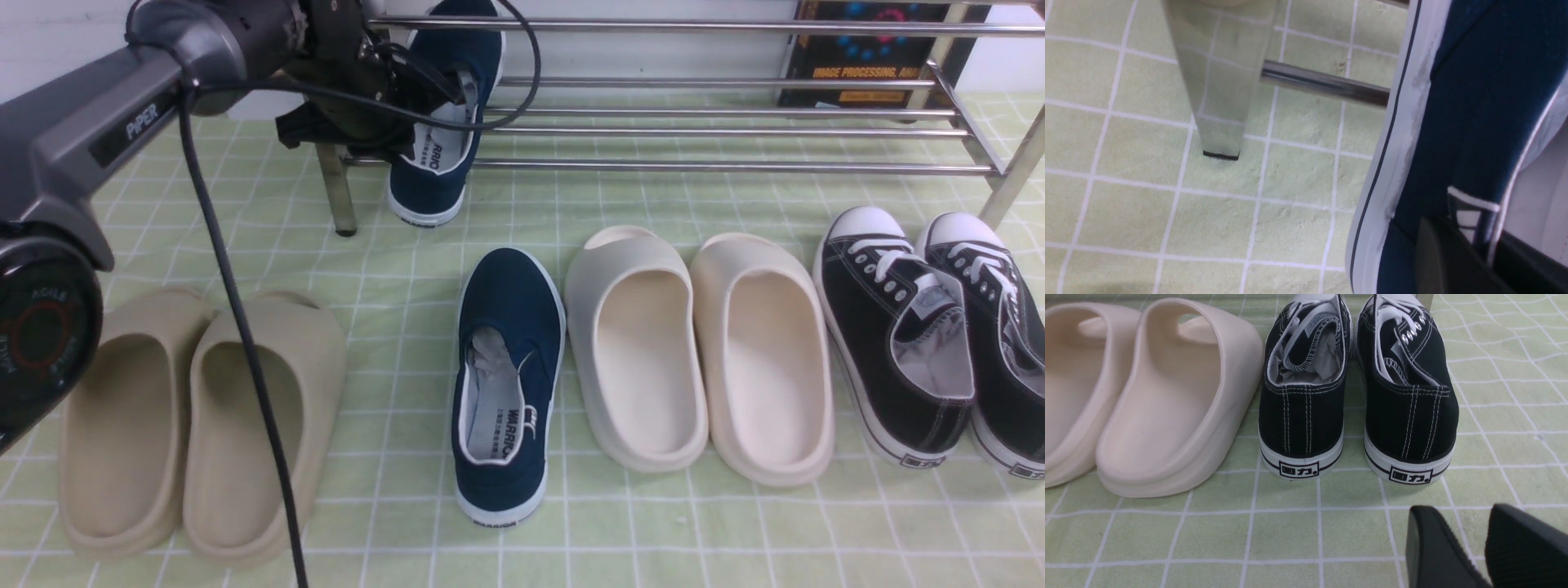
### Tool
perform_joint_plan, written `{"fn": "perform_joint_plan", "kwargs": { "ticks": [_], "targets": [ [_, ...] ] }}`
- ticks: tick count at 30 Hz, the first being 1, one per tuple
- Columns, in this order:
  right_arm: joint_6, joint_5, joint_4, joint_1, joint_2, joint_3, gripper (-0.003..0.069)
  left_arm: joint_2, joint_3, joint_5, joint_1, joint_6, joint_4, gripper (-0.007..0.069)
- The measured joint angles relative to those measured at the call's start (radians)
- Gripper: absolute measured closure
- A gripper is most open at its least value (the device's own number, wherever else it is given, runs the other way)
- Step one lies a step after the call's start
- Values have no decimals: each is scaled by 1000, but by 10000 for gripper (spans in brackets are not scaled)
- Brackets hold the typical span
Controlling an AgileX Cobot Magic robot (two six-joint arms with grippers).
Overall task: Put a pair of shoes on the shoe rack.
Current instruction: Use the left arm to put a shoe into the shoe rack
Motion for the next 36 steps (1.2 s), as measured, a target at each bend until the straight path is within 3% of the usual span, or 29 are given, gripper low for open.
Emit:
{"fn": "perform_joint_plan", "kwargs": {
  "ticks": [9,20,24,29,33,36],
  "targets": [
    [0,0,0,0,0,0,420,19,0,-61,0,-6,2,587],
    [0,0,0,0,0,0,420,-8,-3,-127,0,-8,18,383],
    [0,0,0,0,0,0,420,-51,-12,-92,0,-7,47,342],
    [0,0,0,0,0,0,420,-114,-13,17,0,9,78,377],
    [0,0,0,0,0,0,420,-144,-2,144,0,86,33,493],
    [0,0,0,0,0,0,420,-146,62,153,-6,157,-32,593]
  ]
}}
